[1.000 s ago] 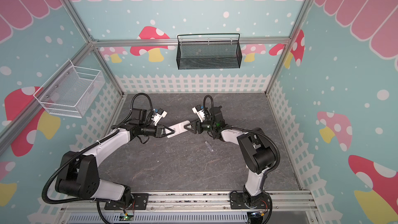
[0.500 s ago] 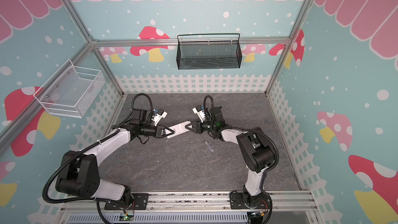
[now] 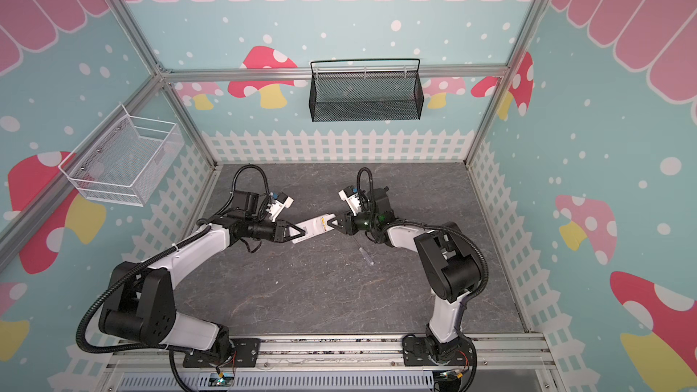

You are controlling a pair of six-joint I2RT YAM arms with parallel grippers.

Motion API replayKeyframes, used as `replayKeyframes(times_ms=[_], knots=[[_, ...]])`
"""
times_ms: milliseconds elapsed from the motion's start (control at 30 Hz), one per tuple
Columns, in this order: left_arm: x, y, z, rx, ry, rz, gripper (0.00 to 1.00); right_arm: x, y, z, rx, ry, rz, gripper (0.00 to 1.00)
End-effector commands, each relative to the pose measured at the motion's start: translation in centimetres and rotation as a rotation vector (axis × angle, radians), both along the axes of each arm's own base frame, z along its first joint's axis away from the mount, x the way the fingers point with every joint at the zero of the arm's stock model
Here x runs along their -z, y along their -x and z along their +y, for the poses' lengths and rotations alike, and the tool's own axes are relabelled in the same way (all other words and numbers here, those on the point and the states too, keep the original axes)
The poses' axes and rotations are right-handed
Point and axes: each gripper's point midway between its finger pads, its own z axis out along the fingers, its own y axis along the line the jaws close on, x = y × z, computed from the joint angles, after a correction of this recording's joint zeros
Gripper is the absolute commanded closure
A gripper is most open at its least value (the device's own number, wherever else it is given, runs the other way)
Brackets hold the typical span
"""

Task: Unload the batteries from the remote control
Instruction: 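Slide the battery cover off with the right gripper and drop it on the table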

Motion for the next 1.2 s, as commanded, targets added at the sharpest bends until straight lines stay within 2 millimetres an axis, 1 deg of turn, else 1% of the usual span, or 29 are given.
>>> replayKeyframes(times_ms=[0,133,167,267,367,433,633,700,833,967,1100,1167], knots=[[-0.6,-1.8,-0.2,-0.038,-0.030,-0.043,1.00,-0.6,0.9,0.9,-0.038,0.011,-0.010,0.71],[0.5,-2.0,-0.3,-0.056,-0.086,-0.042,1.00,-0.3,0.8,0.7,-0.019,0.025,-0.002,0.72],[0.6,-2.2,-0.2,-0.067,-0.096,-0.035,1.00,-0.2,0.7,0.7,-0.015,0.025,0.008,0.74],[1.0,-2.6,-0.1,-0.089,-0.135,-0.035,1.00,-0.2,1.0,0.9,-0.022,0.026,0.007,0.74],[1.3,-2.6,-0.2,-0.084,-0.144,-0.035,1.00,0.2,1.0,0.9,-0.022,0.031,0.018,0.75],[1.3,-2.7,-0.1,-0.088,-0.148,-0.032,1.00,0.2,1.1,1.0,-0.027,0.028,0.024,0.78],[1.9,-2.9,0.1,-0.106,-0.181,-0.035,1.00,0.4,1.1,1.0,-0.027,0.046,0.019,0.78],[1.8,-3.1,0.1,-0.118,-0.193,-0.035,1.00,0.1,1.3,1.0,-0.026,0.042,0.008,0.78],[2.1,-2.9,-0.3,-0.101,-0.220,-0.049,1.00,0.7,1.2,0.9,-0.020,0.054,0.011,0.79],[2.3,-3.1,-0.1,-0.111,-0.243,-0.044,1.00,0.4,1.6,1.0,-0.033,0.040,0.013,0.83],[2.5,-3.2,0.1,-0.118,-0.261,-0.045,1.00,1.7,1.5,0.8,-0.030,0.086,0.038,0.84],[2.4,-3.2,0.3,-0.120,-0.273,-0.049,1.00,1.6,1.3,0.4,-0.006,0.107,0.029,0.83]])
